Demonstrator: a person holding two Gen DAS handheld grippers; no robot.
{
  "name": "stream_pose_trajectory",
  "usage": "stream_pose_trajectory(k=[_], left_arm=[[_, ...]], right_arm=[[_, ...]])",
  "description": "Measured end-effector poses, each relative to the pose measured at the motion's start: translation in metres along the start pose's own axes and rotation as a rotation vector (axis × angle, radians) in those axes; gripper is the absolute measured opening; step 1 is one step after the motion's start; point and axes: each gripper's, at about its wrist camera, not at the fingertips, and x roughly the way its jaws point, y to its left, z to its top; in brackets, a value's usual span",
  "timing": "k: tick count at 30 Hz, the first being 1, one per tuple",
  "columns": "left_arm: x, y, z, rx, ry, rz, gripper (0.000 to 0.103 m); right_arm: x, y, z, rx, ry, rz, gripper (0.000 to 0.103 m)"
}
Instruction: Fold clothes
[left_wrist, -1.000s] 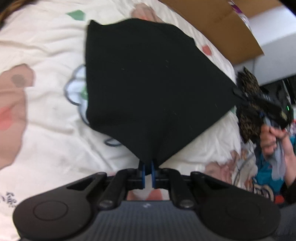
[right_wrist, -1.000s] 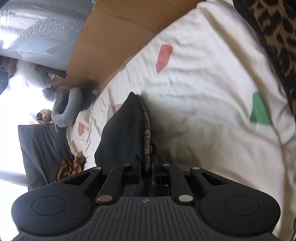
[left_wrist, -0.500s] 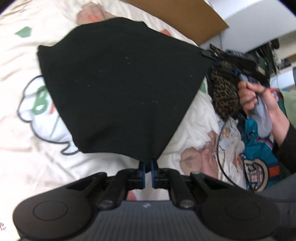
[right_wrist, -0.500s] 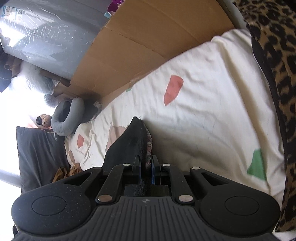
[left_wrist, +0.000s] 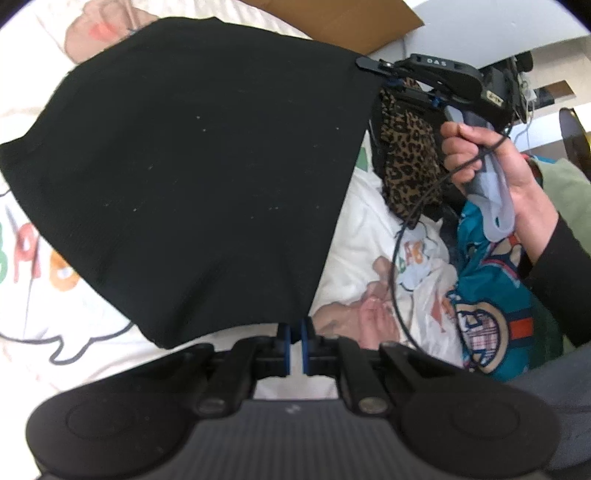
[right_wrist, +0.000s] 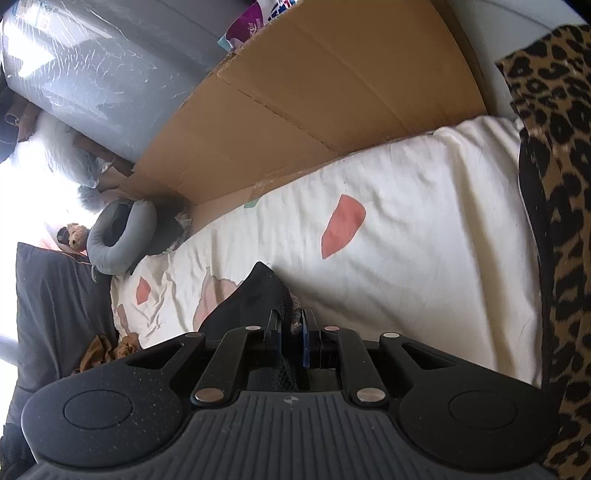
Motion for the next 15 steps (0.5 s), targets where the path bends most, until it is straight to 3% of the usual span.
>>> stream_pose_trajectory(k=[10, 13, 15], left_arm=[[0.04, -0.014, 0.012, -0.048, 0.098, -0.075, 0.005], [0.048, -0.012, 0.008, -0.064, 0.139, -0.057, 0.006], [0.048, -0.01, 0.004, -0.07, 0.161, -0.078, 0.004]], right_arm=[[0.003, -0.013, 0.01, -0.029, -0.029, -0.064, 0.01], [0.001, -0.017, 0.006, -0.047, -0.049, -0.097, 0.019], [-0.004, -0.024, 0.004, -0.034, -0.06, -0.109, 0.032]])
